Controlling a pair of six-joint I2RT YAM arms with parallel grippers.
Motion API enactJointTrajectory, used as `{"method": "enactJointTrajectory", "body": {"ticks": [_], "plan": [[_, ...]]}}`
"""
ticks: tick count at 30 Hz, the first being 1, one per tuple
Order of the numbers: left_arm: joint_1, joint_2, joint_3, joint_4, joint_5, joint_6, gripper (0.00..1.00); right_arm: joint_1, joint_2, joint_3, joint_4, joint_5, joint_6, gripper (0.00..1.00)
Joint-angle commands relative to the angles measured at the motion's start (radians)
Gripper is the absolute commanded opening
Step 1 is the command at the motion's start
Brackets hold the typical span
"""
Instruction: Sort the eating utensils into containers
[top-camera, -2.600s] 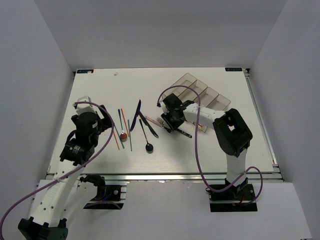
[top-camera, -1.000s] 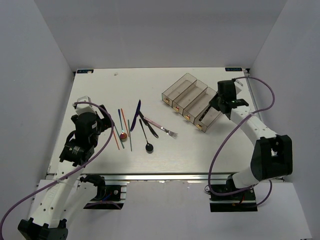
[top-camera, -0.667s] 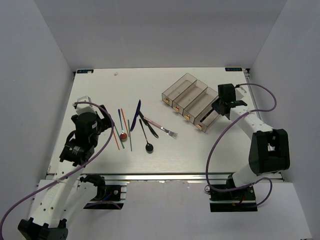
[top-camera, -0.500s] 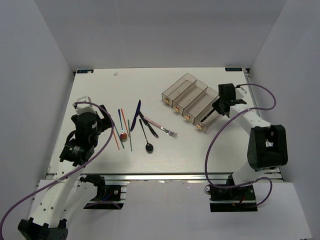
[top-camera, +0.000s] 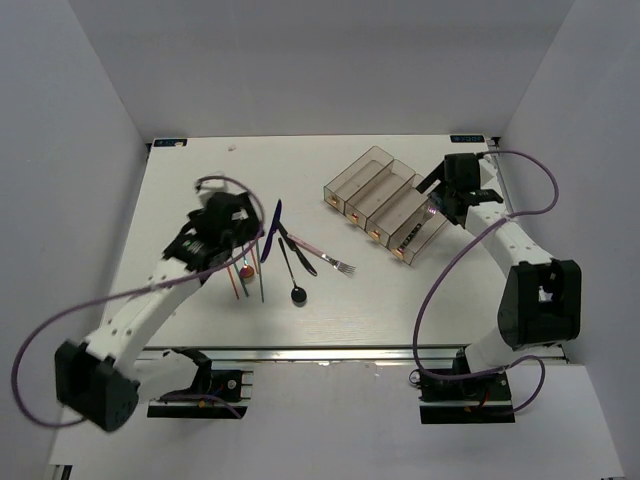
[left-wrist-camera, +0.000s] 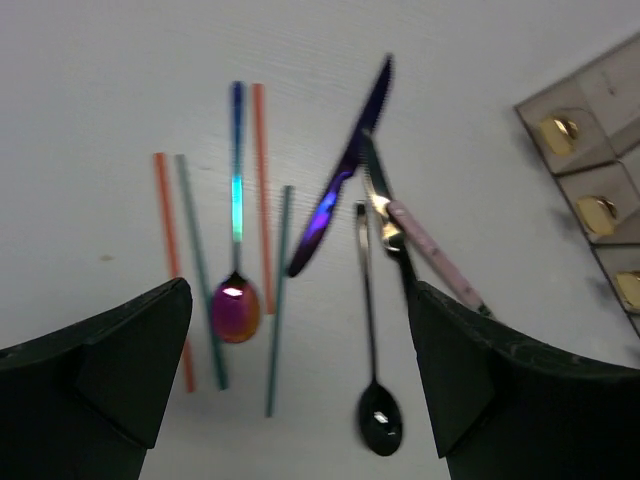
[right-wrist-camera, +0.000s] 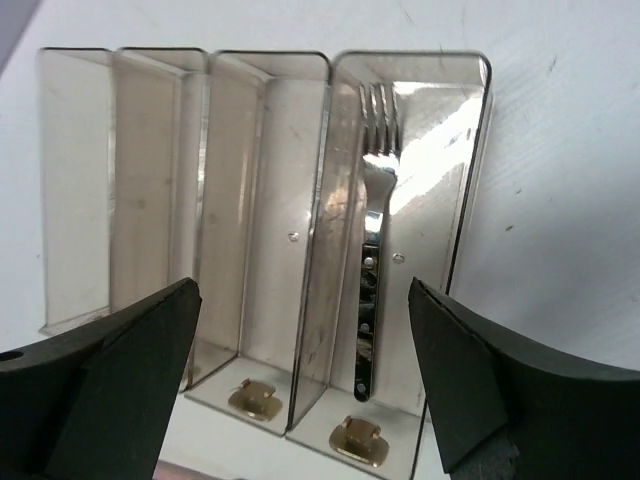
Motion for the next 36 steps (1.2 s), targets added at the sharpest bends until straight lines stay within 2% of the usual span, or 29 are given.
{"method": "enactJointTrajectory", "body": {"ticks": [1, 3, 4, 5, 6, 8, 9, 10, 11, 13, 14, 18, 20, 25, 26, 27, 29, 36], "plan": [[-0.180, 0.227, 0.154, -0.009, -0.176, -0.125, 0.98, 0.032, -0.110, 0.073, -0.044, -0.019, -0.107, 0.89], [-0.255, 0.406, 0.297, -0.108, -0.247, -0.235, 0.98, 0.045, -0.155, 0.073, -0.078, -0.020, -0.180, 0.89], [-0.278, 0.451, 0.333, -0.150, -0.276, -0.273, 0.98, 0.049, -0.169, 0.071, -0.101, -0.022, -0.194, 0.89], [-0.310, 0.494, 0.368, -0.186, -0.354, -0.392, 0.98, 0.049, -0.184, 0.060, -0.116, -0.033, -0.208, 0.89], [-0.324, 0.531, 0.429, -0.212, -0.381, -0.449, 0.98, 0.050, -0.220, 0.022, -0.116, -0.039, -0.237, 0.89], [-0.342, 0.646, 0.492, -0.295, -0.407, -0.625, 0.98, 0.049, -0.257, -0.021, -0.115, -0.043, -0.253, 0.89], [-0.362, 0.689, 0.579, -0.345, -0.427, -0.698, 0.98, 0.049, -0.293, -0.044, -0.110, -0.045, -0.259, 0.89], [-0.373, 0.782, 0.627, -0.458, -0.444, -0.765, 0.98, 0.049, -0.310, -0.085, -0.098, -0.050, -0.262, 0.89], [-0.384, 0.827, 0.673, -0.503, -0.456, -0.851, 0.98, 0.050, -0.323, -0.102, -0.092, -0.062, -0.265, 0.89], [-0.408, 0.916, 0.799, -0.606, -0.448, -0.937, 0.97, 0.049, -0.354, -0.131, -0.083, -0.088, -0.283, 0.89], [-0.415, 0.986, 0.831, -0.611, -0.439, -0.954, 0.97, 0.050, -0.359, -0.134, -0.089, -0.089, -0.286, 0.89], [-0.430, 1.103, 0.934, -0.602, -0.402, -0.979, 0.94, 0.050, -0.382, -0.142, -0.089, -0.137, -0.308, 0.89], [-0.428, 1.131, 0.959, -0.608, -0.396, -0.998, 0.87, 0.049, -0.390, -0.141, -0.095, -0.148, -0.319, 0.89], [-0.433, 1.110, 0.893, -0.527, -0.364, -1.028, 0.84, 0.049, -0.408, -0.144, -0.093, -0.155, -0.336, 0.89], [-0.433, 1.103, 0.837, -0.504, -0.364, -1.033, 0.84, 0.049, -0.410, -0.144, -0.092, -0.162, -0.339, 0.89], [-0.433, 1.096, 0.822, -0.482, -0.358, -1.028, 0.81, 0.049, -0.411, -0.145, -0.089, -0.166, -0.339, 0.89], [-0.433, 1.102, 0.810, -0.458, -0.353, -1.025, 0.76, 0.049, -0.416, -0.147, -0.087, -0.174, -0.339, 0.89], [-0.435, 1.152, 0.793, -0.421, -0.329, -1.033, 0.73, 0.050, -0.428, -0.145, -0.086, -0.180, -0.349, 0.89]]}}
